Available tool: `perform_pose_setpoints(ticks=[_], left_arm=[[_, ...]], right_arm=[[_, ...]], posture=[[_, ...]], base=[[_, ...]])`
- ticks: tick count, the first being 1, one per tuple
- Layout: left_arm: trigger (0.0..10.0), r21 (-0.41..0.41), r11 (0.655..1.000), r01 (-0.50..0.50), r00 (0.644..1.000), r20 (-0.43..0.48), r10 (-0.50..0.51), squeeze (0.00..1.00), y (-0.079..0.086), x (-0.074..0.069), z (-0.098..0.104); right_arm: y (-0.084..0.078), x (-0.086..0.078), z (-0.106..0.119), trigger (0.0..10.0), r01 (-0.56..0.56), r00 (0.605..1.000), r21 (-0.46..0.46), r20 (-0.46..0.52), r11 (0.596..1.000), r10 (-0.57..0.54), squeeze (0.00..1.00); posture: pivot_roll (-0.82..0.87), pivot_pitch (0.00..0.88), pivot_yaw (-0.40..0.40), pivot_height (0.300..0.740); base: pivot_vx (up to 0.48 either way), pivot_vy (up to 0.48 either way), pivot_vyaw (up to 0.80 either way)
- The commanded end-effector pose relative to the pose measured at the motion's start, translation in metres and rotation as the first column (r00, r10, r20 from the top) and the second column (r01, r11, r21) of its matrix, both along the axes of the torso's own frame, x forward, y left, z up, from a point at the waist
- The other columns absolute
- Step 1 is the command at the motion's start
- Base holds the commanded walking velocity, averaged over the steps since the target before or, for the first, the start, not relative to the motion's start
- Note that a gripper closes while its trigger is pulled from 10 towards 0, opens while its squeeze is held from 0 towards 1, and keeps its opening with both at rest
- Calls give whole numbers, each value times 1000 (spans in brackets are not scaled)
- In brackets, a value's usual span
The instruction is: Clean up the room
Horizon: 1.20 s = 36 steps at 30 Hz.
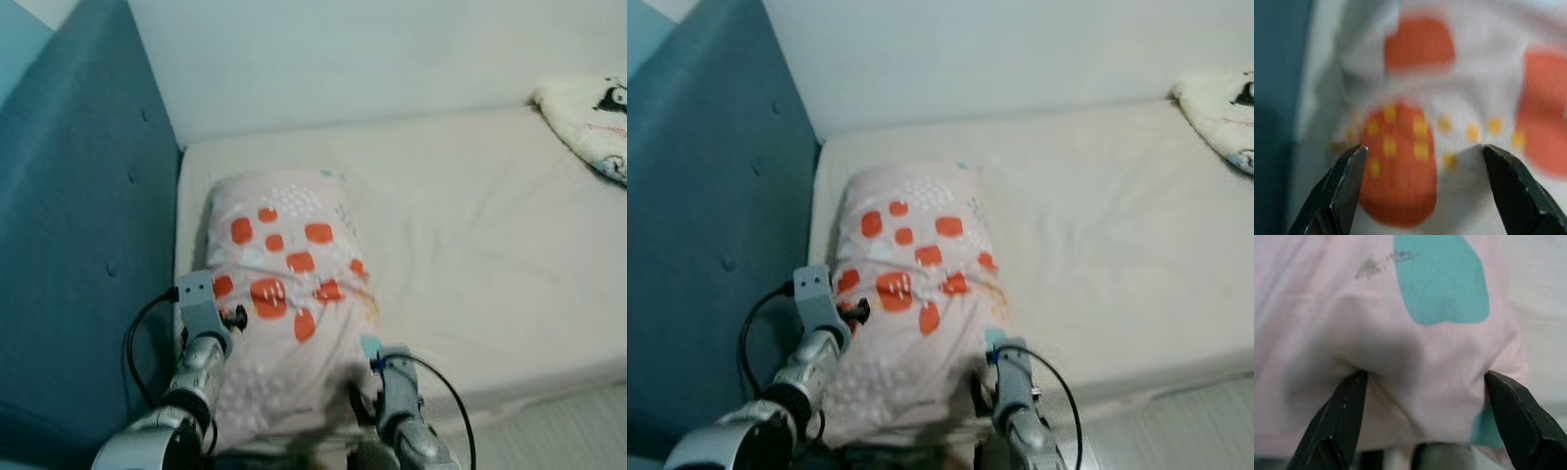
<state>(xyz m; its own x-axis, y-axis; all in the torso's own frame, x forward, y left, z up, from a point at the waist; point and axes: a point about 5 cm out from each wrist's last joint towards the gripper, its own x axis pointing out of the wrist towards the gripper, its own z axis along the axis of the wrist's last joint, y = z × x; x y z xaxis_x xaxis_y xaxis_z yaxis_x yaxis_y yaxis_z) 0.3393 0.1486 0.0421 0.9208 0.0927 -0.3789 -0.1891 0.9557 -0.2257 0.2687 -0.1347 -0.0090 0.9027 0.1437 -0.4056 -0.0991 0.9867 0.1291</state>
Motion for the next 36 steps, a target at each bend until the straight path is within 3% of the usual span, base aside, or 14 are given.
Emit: perform_pose_setpoints(ticks=[1,6,8,12,16,20,23,28,36], left_arm=[[10000,-13,1000,2,997,-74,-3,0,1,-10,-15],[10000,-42,999,16,997,-74,-19,0,1,-10,-15],[10000,-15,1000,11,998,-67,-12,0,5,-9,-13],[10000,21,998,-58,998,-36,58,0,19,-3,-4],[10000,-2,996,-87,996,-11,87,0,22,1,2],[10000,-157,977,-142,985,77,155,0,29,13,21],[10000,-183,974,-136,984,88,154,0,30,15,23],[10000,-118,987,-107,992,55,114,0,26,8,14],[10000,-75,987,-143,988,39,147,0,24,4,9]], right_arm=[[2,-4,-1,10000,7,1000,44,6,999,-7,0],[4,5,24,10000,22,991,172,125,985,-44,0],[6,9,43,10000,3,978,243,204,970,-54,0],[10,9,62,10000,-52,959,277,282,959,-29,0],[12,8,64,10000,-57,959,288,281,956,-28,0],[15,5,69,10000,-70,957,307,288,949,-23,0],[15,4,71,10000,-71,957,316,289,946,-25,0],[14,5,80,10000,-77,953,337,301,938,-30,0],[23,5,102,10000,-157,932,391,363,907,5,0]], posture=[[-176,282,47,597],[-193,312,50,582],[-198,319,53,582],[-200,331,54,582],[-200,335,54,582],[-196,343,54,582],[-194,344,54,582],[-196,345,58,582],[-193,347,57,582]], base=[[0,0,0],[0,0,0],[0,0,0],[0,0,0],[0,0,0],[0,0,0],[0,0,0],[0,0,0],[0,0,0]])
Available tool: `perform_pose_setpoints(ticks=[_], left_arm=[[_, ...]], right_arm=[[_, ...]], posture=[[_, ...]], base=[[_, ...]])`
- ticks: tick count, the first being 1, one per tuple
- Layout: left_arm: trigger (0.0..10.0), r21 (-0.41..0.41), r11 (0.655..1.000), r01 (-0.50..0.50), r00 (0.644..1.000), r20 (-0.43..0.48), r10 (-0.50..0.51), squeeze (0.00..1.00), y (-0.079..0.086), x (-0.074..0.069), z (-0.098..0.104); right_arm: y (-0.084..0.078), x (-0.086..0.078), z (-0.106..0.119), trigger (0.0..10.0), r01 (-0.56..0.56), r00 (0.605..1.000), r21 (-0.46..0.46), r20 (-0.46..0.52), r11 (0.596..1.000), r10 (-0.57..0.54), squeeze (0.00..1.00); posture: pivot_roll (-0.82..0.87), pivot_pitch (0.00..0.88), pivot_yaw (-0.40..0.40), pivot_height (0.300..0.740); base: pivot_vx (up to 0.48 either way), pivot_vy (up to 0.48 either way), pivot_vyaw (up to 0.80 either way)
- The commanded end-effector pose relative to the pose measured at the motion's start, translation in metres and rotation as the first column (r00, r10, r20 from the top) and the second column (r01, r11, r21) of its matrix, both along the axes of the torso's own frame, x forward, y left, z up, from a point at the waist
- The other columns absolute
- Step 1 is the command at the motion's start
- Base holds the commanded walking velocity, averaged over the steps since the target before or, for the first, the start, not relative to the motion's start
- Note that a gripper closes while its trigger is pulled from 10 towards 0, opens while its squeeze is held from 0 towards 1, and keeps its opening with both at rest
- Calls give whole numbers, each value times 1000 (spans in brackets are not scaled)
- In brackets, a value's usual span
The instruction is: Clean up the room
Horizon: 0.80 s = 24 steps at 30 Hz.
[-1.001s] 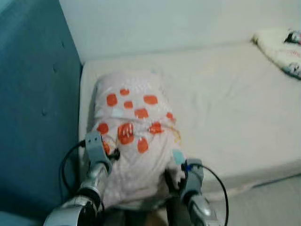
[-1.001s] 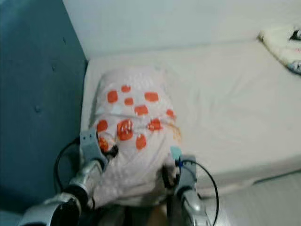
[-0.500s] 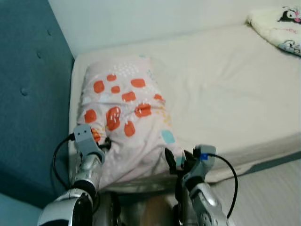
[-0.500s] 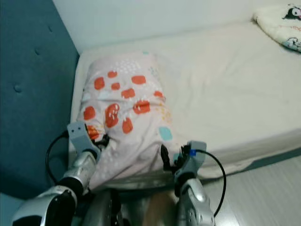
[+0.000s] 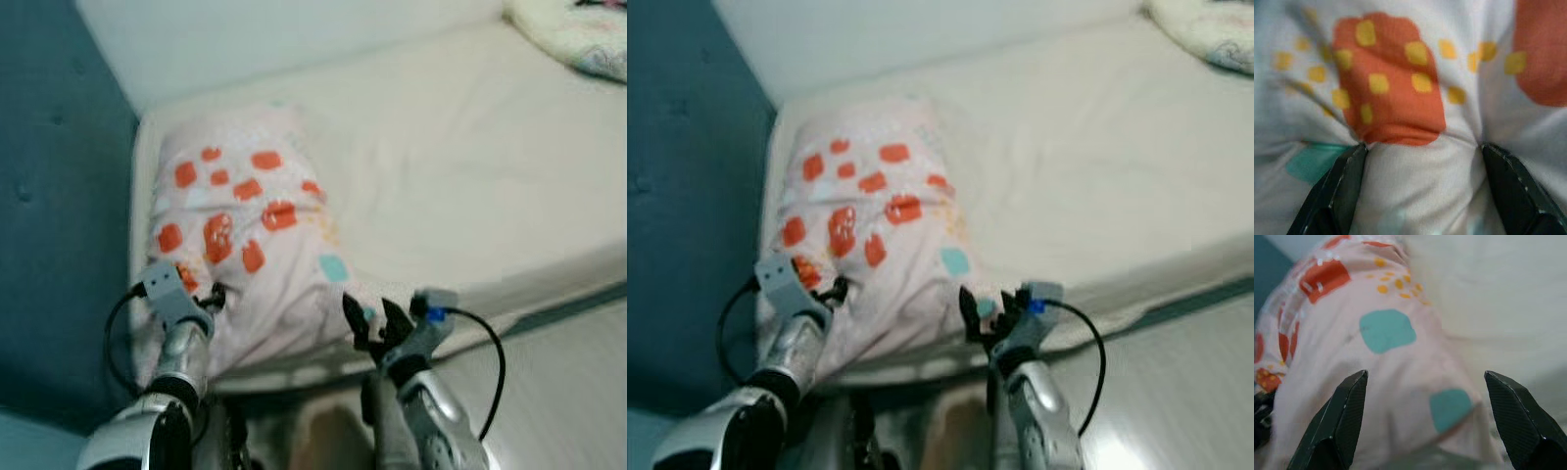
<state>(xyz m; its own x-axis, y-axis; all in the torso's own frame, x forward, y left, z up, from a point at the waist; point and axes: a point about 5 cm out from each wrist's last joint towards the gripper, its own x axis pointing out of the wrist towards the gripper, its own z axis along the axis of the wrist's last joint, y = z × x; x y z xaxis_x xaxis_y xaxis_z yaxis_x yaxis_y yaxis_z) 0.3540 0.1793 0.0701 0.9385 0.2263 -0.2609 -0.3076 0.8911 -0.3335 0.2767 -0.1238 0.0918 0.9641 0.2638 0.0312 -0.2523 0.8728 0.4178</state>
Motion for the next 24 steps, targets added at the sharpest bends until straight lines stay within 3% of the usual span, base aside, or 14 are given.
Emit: perform_pose_setpoints(ticks=[1,10,13,14,24], left_arm=[[10000,-1,1000,28,995,-94,-28,0,-7,-10,-19],[10000,16,1000,-14,1000,-6,14,0,-3,5,6],[10000,-9,999,-36,995,88,37,0,6,16,28],[10000,-28,999,-26,992,119,30,1000,7,19,35],[10000,-31,991,131,945,306,-115,1000,18,30,67]], right_arm=[[12,-3,1,10000,-46,999,47,-3,998,46,0],[22,-4,27,10000,-120,991,104,80,987,112,0],[24,-6,32,10000,-143,987,108,92,984,133,0],[25,-7,32,10000,-146,986,106,91,984,136,0],[27,-8,34,10000,-164,985,112,78,980,156,0]], posture=[[-193,347,57,582],[-193,353,59,582],[-194,358,57,582],[-194,358,57,582],[-176,373,58,582]], base=[[0,0,0],[0,0,0],[0,0,0],[0,0,0],[0,0,0]])
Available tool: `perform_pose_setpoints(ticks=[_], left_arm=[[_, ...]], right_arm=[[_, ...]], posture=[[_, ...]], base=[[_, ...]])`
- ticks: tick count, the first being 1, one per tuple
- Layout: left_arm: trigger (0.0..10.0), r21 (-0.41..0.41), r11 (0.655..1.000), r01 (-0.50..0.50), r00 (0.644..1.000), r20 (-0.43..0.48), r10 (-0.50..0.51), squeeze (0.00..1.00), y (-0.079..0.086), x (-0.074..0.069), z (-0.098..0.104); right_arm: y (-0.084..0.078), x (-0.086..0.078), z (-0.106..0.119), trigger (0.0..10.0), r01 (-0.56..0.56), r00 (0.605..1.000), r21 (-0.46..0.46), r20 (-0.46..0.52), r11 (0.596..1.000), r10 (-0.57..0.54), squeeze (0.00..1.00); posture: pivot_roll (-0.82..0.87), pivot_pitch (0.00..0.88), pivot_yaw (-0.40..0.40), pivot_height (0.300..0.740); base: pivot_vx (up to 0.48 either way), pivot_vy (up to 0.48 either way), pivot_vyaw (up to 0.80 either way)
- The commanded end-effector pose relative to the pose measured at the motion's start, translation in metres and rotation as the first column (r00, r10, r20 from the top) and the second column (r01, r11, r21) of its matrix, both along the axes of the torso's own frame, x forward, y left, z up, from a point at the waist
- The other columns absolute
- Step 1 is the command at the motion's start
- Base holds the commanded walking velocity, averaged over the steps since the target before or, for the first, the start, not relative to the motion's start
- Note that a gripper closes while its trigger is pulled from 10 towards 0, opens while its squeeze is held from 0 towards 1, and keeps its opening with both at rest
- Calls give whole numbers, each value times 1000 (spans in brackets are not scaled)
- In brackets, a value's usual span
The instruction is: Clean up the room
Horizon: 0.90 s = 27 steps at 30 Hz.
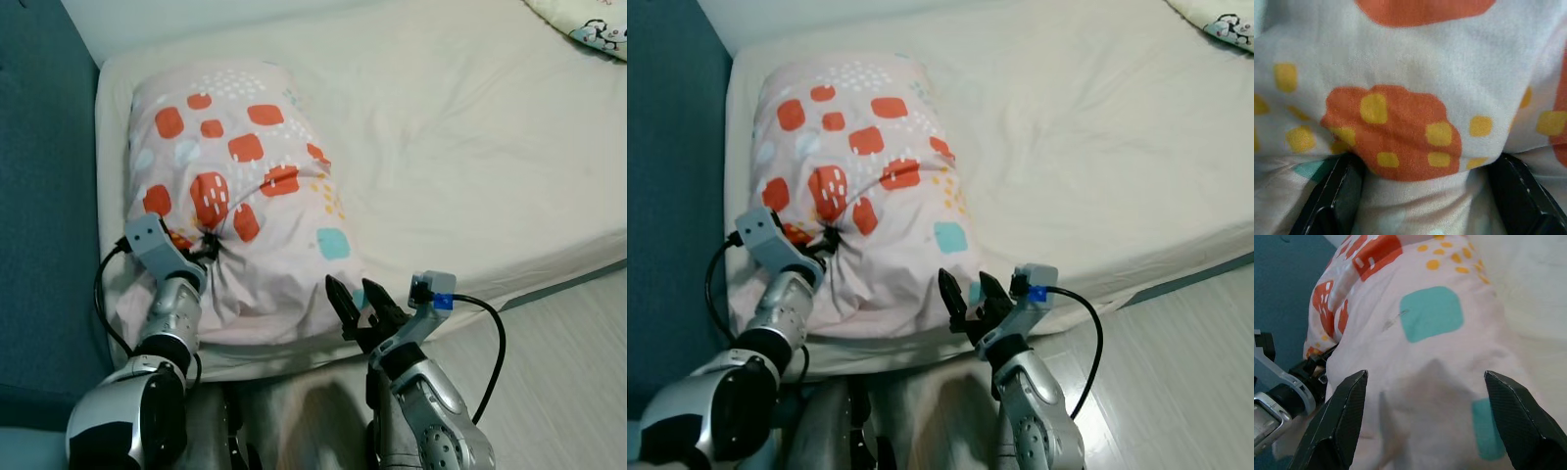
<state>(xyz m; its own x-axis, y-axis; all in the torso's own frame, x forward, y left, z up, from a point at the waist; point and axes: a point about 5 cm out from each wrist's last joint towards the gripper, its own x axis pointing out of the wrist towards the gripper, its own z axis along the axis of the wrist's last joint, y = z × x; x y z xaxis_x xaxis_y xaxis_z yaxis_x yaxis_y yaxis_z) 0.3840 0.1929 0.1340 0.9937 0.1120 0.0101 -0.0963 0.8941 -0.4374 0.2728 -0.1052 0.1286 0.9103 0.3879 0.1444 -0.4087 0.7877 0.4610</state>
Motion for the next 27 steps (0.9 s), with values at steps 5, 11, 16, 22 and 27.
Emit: perform_pose_setpoints(ticks=[5,11,16,22,27], left_arm=[[10000,83,993,80,993,85,-87,1000,18,-2,11],[10000,323,946,26,997,57,-47,1000,49,-8,19],[10000,521,846,-114,993,59,98,1000,90,-15,37],[10000,595,778,-201,980,127,156,1000,103,-17,56],[10000,592,773,-227,974,119,195,1000,106,-17,57]], right_arm=[[9,-5,-2,10000,-27,999,27,-29,999,28,0],[7,-4,-2,10000,-30,999,23,-34,999,31,0],[7,-5,-3,10000,-32,999,22,-41,999,32,0],[8,-4,-4,10000,-34,998,23,-50,999,36,0],[8,-4,-4,10000,-35,998,20,-56,999,36,0]], posture=[[-172,376,60,582],[-170,375,61,582],[-148,377,65,582],[-144,379,65,582],[-141,382,63,582]], base=[[0,0,0],[0,0,0],[0,0,0],[0,0,0],[0,0,0]])
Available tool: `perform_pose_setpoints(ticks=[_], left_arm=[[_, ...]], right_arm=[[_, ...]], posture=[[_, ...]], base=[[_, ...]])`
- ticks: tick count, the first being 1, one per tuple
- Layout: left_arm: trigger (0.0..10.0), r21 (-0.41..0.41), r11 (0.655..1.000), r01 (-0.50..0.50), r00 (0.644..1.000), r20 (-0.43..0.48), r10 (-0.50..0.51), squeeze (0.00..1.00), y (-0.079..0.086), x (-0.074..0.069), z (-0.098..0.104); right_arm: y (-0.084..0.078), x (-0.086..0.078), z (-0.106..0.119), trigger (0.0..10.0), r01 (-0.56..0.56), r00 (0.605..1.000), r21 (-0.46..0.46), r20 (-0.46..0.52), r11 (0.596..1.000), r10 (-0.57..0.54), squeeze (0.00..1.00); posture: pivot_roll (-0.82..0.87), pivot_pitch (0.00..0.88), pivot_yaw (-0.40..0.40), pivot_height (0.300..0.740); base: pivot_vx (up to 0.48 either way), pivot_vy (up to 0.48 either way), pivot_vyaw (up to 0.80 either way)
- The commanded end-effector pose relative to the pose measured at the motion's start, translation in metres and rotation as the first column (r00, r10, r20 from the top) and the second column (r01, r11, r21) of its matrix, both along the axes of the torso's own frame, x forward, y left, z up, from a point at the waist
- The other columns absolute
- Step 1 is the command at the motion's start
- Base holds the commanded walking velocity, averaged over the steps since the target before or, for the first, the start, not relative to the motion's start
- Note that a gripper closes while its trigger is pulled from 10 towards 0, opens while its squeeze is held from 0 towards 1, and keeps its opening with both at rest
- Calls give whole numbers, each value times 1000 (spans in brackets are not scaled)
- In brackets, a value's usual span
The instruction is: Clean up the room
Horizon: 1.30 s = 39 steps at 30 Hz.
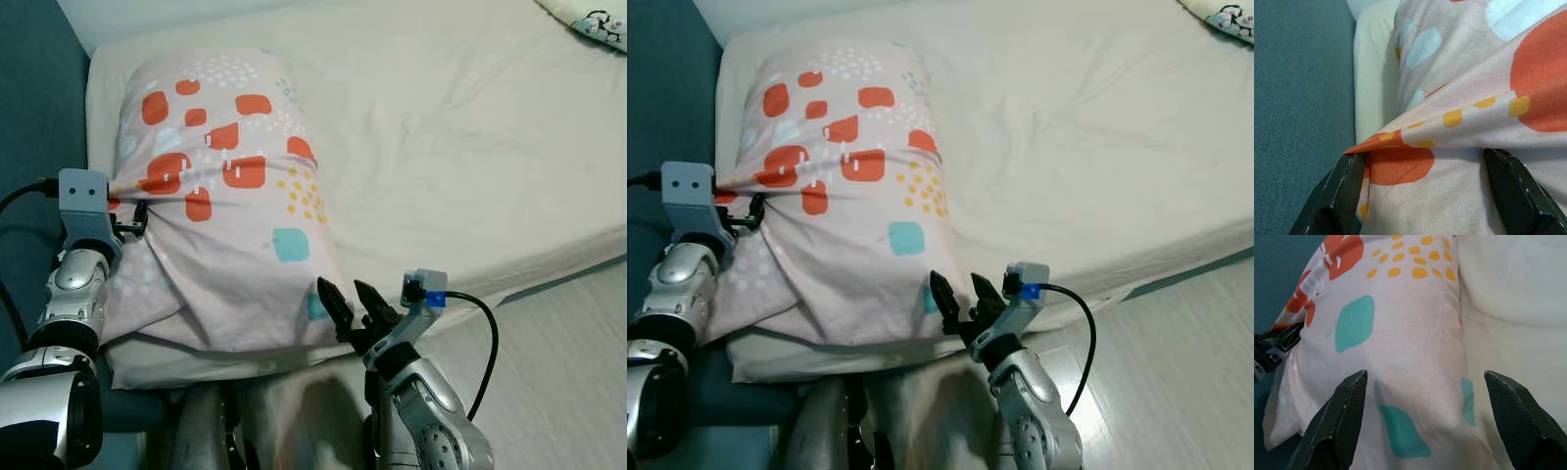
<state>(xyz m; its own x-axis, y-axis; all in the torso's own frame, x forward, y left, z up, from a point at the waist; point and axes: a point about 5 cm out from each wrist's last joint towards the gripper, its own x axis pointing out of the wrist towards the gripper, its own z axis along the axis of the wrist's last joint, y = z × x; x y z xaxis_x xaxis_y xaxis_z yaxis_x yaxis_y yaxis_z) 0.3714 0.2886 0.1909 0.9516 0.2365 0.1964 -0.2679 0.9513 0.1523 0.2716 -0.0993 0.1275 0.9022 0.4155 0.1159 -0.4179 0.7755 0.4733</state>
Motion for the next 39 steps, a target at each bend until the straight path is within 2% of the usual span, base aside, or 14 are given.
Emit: perform_pose_setpoints(ticks=[1,6,10,16,20,24,27,28,30,32,34,36,37,39], left_arm=[[10000,18,999,-48,999,-18,48,1000,11,-5,-2],[10000,-107,991,-79,992,-105,68,1000,14,-8,-23],[10000,-228,930,-288,950,-192,247,1000,37,-22,-41],[10000,-129,884,-449,849,-369,378,1000,54,-39,-65],[10000,-114,891,-438,839,-409,360,1000,53,-42,-72],[10000,-311,897,-314,914,-354,197,1000,35,-34,-77],[10000,-525,840,-137,969,-245,5,1000,11,-24,-80],[10000,-525,840,-137,969,-245,5,1000,11,-24,-80],[10000,-771,637,-22,980,-144,-140,1000,-10,-22,-91],[10000,-903,423,80,974,-19,-224,1000,-25,-21,-97],[10000,-903,423,80,974,-19,-224,1000,-25,-21,-97],[10000,-947,282,154,966,84,-246,1000,-33,-21,-97],[10000,-947,282,154,966,84,-246,1000,-33,-21,-97],[10000,-961,168,219,952,173,-254,1000,-40,-21,-96]], right_arm=[[2,-3,-3,10000,-5,1000,20,-26,1000,5,0],[1,-2,-4,10000,1,1000,13,-31,1000,0,0],[-2,-3,-4,10000,11,999,9,-33,1000,-11,0],[-4,-3,-6,10000,20,999,3,-41,1000,-20,0],[-3,-3,-6,10000,19,999,3,-42,1000,-19,0],[-3,-2,-6,10000,18,999,4,-43,1000,-18,0],[-3,-2,-7,10000,21,999,3,-46,1000,-20,0],[-3,-2,-7,10000,21,999,3,-46,1000,-20,0],[-5,-1,-7,10000,30,998,-2,-51,1000,-30,0],[-7,-1,-8,10000,37,998,-8,-55,999,-37,0],[-7,-1,-8,10000,37,998,-8,-55,999,-37,0],[-8,-1,-8,10000,40,998,-10,-56,999,-40,0],[-8,-1,-8,10000,40,998,-10,-56,999,-40,0],[-9,-1,-9,10000,41,997,-12,-59,999,-42,0]], posture=[[-141,382,63,582],[-144,383,65,582],[-147,386,67,582],[-143,388,67,582],[-139,388,67,582],[-136,388,65,582],[-136,388,65,582],[-136,388,65,582],[-141,391,63,582],[-143,391,62,582],[-143,391,62,582],[-147,391,60,582],[-147,391,60,582],[-146,391,59,582]], base=[[0,0,0],[0,0,0],[0,0,0],[0,0,0],[0,0,0],[0,0,0],[0,0,0],[0,0,0],[0,0,0],[0,0,0],[0,0,0],[0,0,0],[0,0,0],[0,0,0]])
